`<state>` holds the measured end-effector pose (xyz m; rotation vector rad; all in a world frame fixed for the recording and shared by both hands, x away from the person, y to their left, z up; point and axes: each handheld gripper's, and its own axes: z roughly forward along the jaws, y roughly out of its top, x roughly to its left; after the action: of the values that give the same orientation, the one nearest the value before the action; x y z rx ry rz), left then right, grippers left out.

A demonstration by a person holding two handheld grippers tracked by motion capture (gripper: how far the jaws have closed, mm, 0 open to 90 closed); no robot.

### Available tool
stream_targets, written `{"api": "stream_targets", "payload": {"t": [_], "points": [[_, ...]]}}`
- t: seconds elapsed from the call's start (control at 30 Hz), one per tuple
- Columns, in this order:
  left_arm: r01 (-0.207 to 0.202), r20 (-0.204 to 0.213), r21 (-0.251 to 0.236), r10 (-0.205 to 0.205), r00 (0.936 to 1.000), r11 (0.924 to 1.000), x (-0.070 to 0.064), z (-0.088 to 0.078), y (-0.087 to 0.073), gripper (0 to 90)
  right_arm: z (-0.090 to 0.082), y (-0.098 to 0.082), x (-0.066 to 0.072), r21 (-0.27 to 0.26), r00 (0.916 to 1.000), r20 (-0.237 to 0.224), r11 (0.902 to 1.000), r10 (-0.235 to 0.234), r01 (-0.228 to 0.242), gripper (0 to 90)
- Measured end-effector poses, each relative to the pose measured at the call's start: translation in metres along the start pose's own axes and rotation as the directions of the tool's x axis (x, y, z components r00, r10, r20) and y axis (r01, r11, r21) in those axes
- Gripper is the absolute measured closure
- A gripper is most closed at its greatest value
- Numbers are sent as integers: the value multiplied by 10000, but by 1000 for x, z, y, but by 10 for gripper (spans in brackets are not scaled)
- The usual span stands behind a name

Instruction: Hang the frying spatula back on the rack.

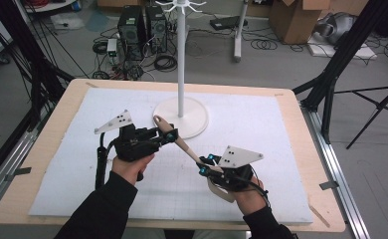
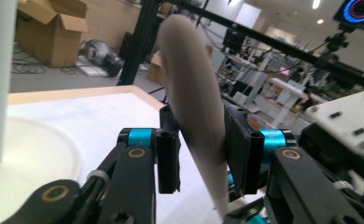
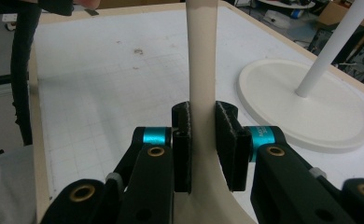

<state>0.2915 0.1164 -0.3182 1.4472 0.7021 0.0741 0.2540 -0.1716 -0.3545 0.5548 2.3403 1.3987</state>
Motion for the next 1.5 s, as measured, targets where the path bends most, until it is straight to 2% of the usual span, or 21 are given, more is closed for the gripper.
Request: {"api": "stream_targets", "payload": {"t": [0.03,0.13,0.3,0.37,0.4,0.5,0.6,0.7,0.77,0.83,0.97,1.0,1.07,1.1,1.17,1.23,1.27,1.33,1.43,1.5], "points": [[46,191,-11,-46,9998,10000,-1,0,1,691,0,0,0,0,10000,0,10000,0,0,768],[-72,424,-90,76,9991,9999,-7,1,5,711,2,1,0,-61,10000,-41,10000,-54,54,768],[-389,639,-263,406,9971,9989,-15,0,10,723,3,3,0,-312,9997,-224,9995,-109,102,763],[-501,659,-394,527,9964,9980,-17,-2,12,726,1,4,-1,-553,9991,-422,9985,-58,35,682],[-625,635,-458,654,9958,9970,-18,-3,13,726,1,4,-1,-553,9991,-422,9985,-58,35,682],[-882,630,-542,916,9938,9946,-18,-6,17,732,-2,3,-3,-833,9977,-659,9963,154,-209,548],[-1033,731,-520,1069,9916,9933,-18,-10,19,734,-2,3,-4,-1030,9961,-865,9943,173,-262,513],[-1206,912,-473,1245,9880,9916,-19,-12,21,735,-2,4,-5,-1149,9915,-1281,9926,247,-396,496],[-1338,1156,-430,1379,9837,9901,-20,-13,22,735,0,4,-4,-1125,9881,-1519,9928,244,-418,490],[-1457,1393,-402,1500,9788,9885,-22,-13,23,735,1,5,-4,-1180,9861,-1652,9924,153,-352,482],[-1693,1836,-281,1716,9679,9852,-25,-12,24,735,5,8,-2,-1266,9753,-2208,9911,113,-402,479],[-1798,1989,-250,1812,9631,9834,-25,-12,24,735,6,8,-2,-1265,9712,-2380,9911,100,-412,480],[-1985,2250,-226,1985,9539,9798,-27,-11,24,735,9,11,-1,-1342,9580,-2866,9900,26,-428,498],[-2026,2354,-218,2020,9507,9790,-28,-11,24,735,9,11,-1,-1342,9580,-2866,9900,26,-428,498],[-2173,2615,-186,2145,9411,9759,-29,-10,24,734,11,12,0,-1317,9479,-3185,9902,23,-467,510],[-2300,2855,-145,2245,9317,9731,-30,-10,24,735,15,13,1,-1318,9333,-3592,9899,5,-513,531],[-2359,2959,-128,2291,9274,9717,-31,-9,24,735,15,13,1,-1318,9333,-3592,9899,5,-513,531],[-2501,3194,-45,2383,9172,9682,-32,-8,25,735,17,14,1,-1385,9259,-3776,9892,-83,-476,556],[-2599,3420,-18,2449,9072,9656,-33,-8,25,734,18,16,2,-1433,9118,-4104,9883,-113,-523,585],[-2701,3580,10,2518,8991,9628,-34,-7,25,735,18,16,2,-1435,9073,-4203,9881,-101,-554,591]]}}
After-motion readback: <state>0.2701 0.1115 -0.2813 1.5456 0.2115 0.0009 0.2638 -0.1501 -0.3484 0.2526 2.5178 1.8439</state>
